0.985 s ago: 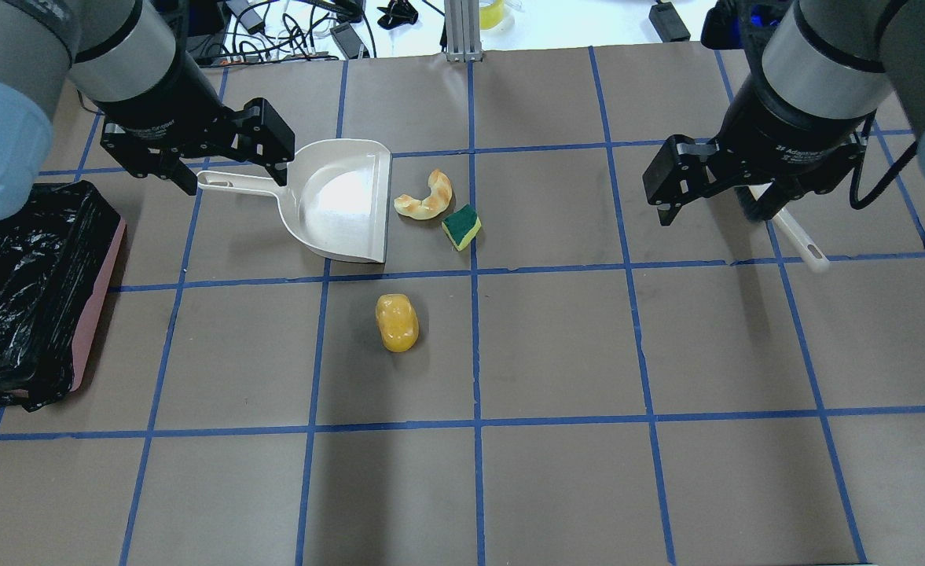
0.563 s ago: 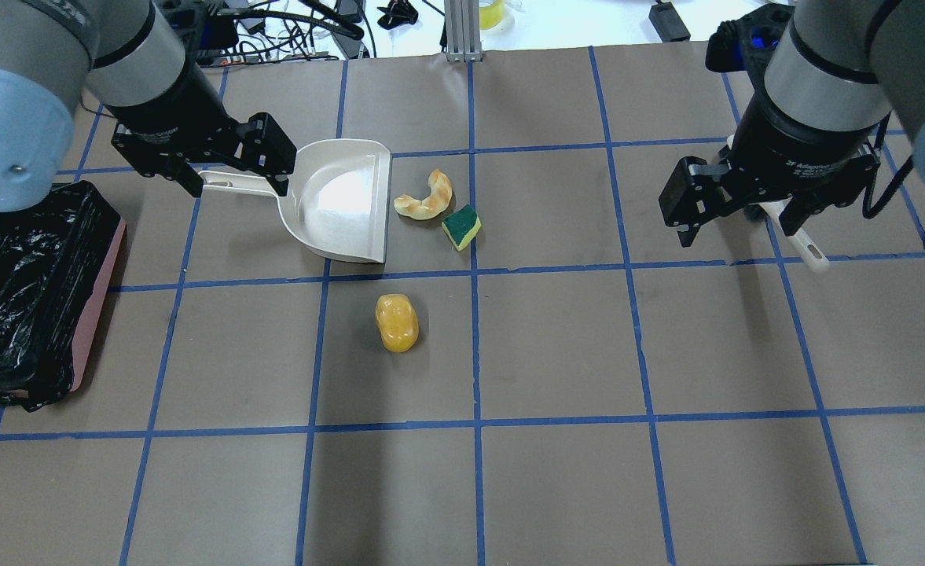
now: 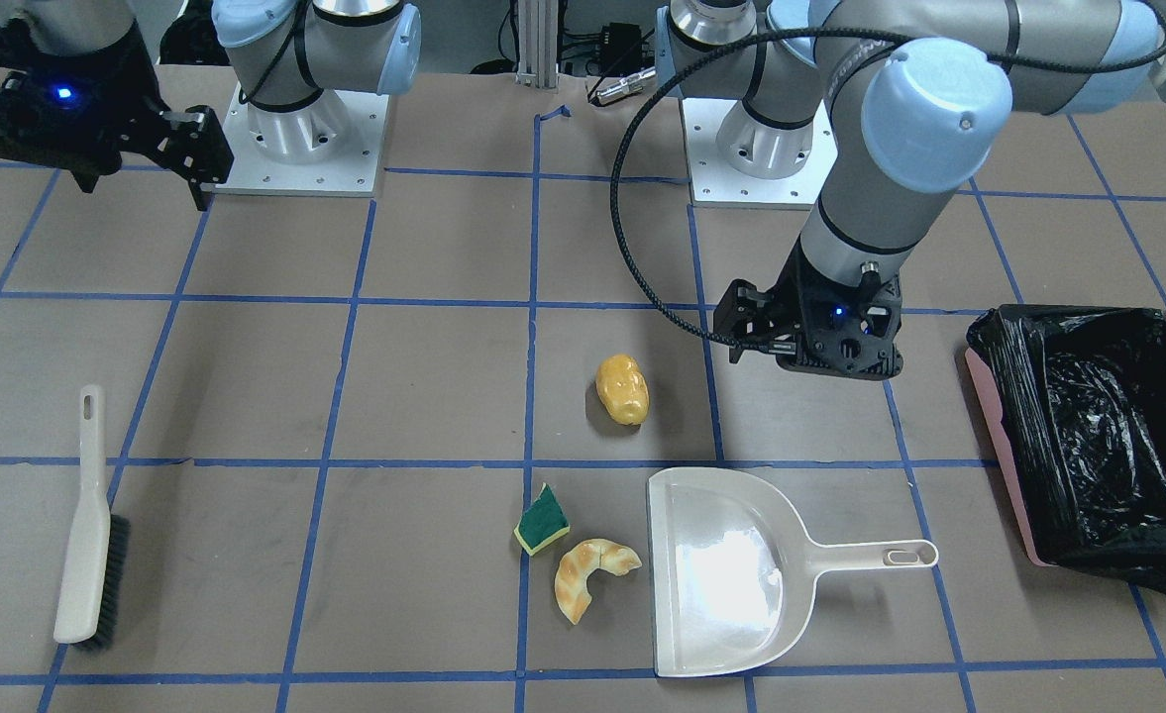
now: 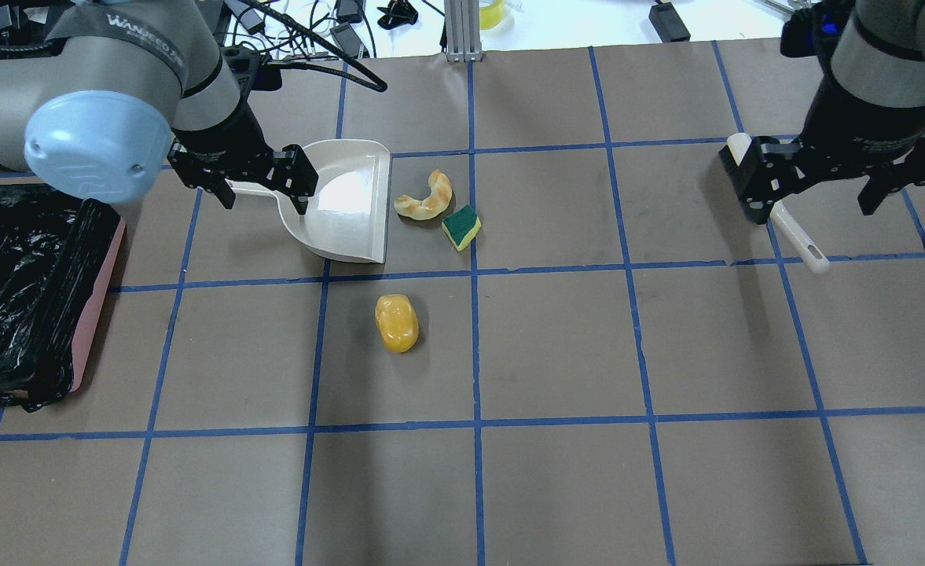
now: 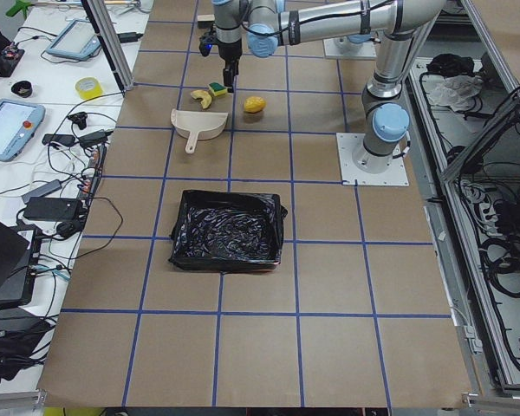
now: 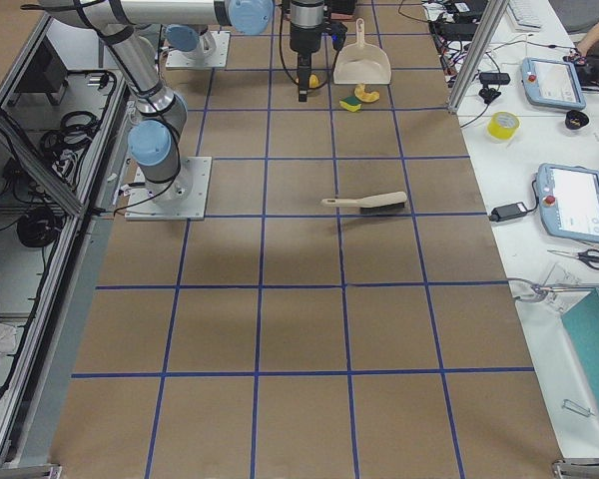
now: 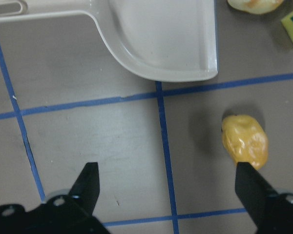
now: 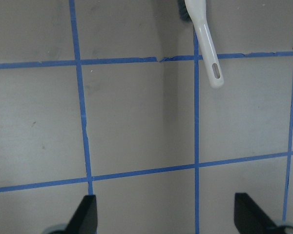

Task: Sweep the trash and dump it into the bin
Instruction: 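Grasp the white dustpan with the left gripper while the right grasps the brush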

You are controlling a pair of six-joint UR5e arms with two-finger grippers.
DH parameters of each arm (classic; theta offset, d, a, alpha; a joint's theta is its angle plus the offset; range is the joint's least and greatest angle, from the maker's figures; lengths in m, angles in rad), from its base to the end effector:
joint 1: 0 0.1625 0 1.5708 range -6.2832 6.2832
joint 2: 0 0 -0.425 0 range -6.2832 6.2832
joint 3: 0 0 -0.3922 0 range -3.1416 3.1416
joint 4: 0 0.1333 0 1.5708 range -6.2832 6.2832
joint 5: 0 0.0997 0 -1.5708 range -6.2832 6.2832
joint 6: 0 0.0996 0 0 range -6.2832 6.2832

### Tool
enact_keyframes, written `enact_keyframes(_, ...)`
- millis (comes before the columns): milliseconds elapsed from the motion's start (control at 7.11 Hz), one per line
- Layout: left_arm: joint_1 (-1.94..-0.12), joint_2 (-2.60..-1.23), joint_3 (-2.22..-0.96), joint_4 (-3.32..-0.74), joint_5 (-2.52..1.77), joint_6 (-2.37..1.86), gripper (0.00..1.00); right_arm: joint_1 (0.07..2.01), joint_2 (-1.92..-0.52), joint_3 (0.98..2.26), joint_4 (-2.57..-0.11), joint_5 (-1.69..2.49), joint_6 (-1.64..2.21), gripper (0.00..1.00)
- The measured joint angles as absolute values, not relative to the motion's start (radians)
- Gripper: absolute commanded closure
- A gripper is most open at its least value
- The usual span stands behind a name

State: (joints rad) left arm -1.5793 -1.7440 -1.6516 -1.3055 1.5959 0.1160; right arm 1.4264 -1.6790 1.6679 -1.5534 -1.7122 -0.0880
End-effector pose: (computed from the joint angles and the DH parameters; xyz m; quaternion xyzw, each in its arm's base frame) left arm -0.1355 -0.5525 0.3841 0.0621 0.9980 -0.0050 0.0128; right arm 0.0539 -0.4579 0.4901 -0.0279 -0.9971 -0.0113 0.0698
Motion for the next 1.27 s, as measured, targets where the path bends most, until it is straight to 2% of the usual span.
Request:
enact_keyframes(563, -1.580, -1.850, -1.690, -1.099, 1.601, 0.262, 0.00, 1.247, -1.496, 1.674, -1.768, -1.621, -0.452, 0.00)
enact_keyframes(985, -1.556, -1.903, -1.686, -1.068, 1.603, 0.740, 0.00, 1.183, -1.368, 1.719, -1.905, -1.620, -0.548, 0.00)
enact_keyframes(1266, -1.500, -1.934, -1.673, -1.050, 1.603, 1.211, 0.00, 1.177, -1.299, 1.762, -2.003, -1.628, -0.553, 0.01)
